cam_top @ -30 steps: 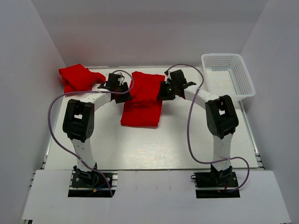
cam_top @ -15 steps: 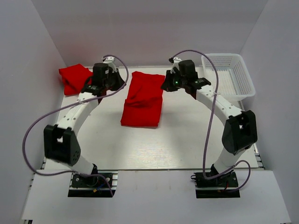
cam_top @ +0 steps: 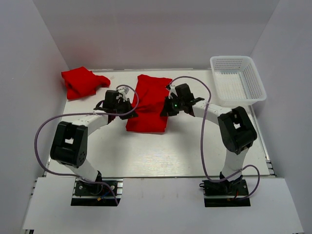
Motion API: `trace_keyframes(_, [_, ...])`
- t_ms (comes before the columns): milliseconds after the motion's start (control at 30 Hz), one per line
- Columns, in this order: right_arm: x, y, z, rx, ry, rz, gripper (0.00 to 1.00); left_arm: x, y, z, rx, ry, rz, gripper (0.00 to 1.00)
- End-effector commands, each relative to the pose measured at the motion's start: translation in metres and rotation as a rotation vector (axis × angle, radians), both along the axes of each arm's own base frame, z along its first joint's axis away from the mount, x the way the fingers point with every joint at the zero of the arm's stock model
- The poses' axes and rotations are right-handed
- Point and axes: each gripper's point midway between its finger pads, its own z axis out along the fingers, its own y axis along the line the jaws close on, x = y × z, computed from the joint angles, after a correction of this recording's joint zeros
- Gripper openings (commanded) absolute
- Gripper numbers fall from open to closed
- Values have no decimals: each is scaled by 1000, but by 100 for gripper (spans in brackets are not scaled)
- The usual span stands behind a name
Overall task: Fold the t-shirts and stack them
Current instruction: Fold the folded rectangular tshirt in 1/3 of the way
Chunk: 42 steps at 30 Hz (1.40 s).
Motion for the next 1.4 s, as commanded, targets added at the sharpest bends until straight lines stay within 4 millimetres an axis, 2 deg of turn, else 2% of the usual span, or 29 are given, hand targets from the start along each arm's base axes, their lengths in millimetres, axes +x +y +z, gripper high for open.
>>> trace_keyframes(0, [24, 20, 22, 89, -91, 11, 0, 25, -13, 17, -71, -88, -31, 0])
trace_keyframes(33, [30, 22, 25, 96, -103, 7, 0, 28, -17, 15, -79, -80, -42, 0])
trace_keyframes(67, [33, 23, 19, 90, -99, 6, 0, 32, -17, 11, -78, -75, -42, 0])
trace_keyframes(100, [35, 25, 19, 90, -103, 5, 0, 32, -18, -5, -71, -44, -41, 0])
trace_keyframes(167, [44, 27, 14, 87, -98, -2, 0, 41, -20, -9, -70, -40, -41, 0])
trace_keyframes(200, [45, 29, 3, 76, -79, 2, 0, 43, -20, -20, -64, -14, -40, 0])
trace_keyframes(233, [51, 32, 9, 84, -96, 3, 0, 46, -19, -22, -56, -15, -31, 0])
trace_keyframes(300, [59, 33, 7, 82, -106, -8, 0, 54, -14, -32, -42, -4, 2, 0])
trace_keyframes(333, [62, 34, -1, 77, -94, -13, 0, 54, -12, -36, -38, 8, 16, 0])
trace_keyframes(533, [83, 28, -19, 35, -101, -60, 0, 99, -16, -34, -44, -44, 45, 0])
trace_keyframes(733, [102, 15, -29, 19, -114, -110, 0, 130, -12, -29, -35, -92, 81, 0])
trace_keyframes(800, [108, 15, -26, 27, -121, -121, 0, 136, -7, -38, -24, -77, 97, 0])
trace_keyframes(967, [127, 7, -35, 16, -132, -159, 0, 149, -7, -33, -5, -123, 89, 0])
trace_keyframes(1033, [135, 6, -28, 21, -147, -166, 0, 155, -2, -26, 7, -139, 85, 1])
trace_keyframes(1067, [140, 5, -23, 19, -168, -160, 0, 156, -2, -19, 22, -158, 70, 4])
trace_keyframes(1100, [139, 1, -24, 6, -151, -164, 0, 156, 4, -16, 36, -157, 69, 13])
trace_keyframes(1133, [141, -1, -17, 8, -161, -165, 0, 156, 2, -5, 31, -175, 44, 19])
trace_keyframes(1167, [141, -3, -5, 10, -187, -160, 0, 154, 1, 5, 30, -196, 28, 27])
trace_keyframes(1200, [139, -5, 9, 7, -222, -161, 0, 148, 1, 27, 37, -234, 4, 41])
trace_keyframes(1233, [137, -7, 26, 12, -254, -161, 4, 145, 2, 40, 39, -264, -2, 51])
trace_keyframes(1267, [136, -11, 47, 23, -295, -158, 25, 139, 4, 52, 43, -283, -7, 60])
trace_keyframes(1300, [130, -13, 47, 12, -298, -150, 36, 128, 11, 76, 47, -325, -4, 66])
trace_keyframes(1333, [124, -18, 64, 15, -312, -157, 43, 124, 17, 84, 64, -338, 22, 74])
trace_keyframes(1367, [119, -18, 82, 30, -335, -151, 54, 112, 22, 82, 77, -323, 34, 76])
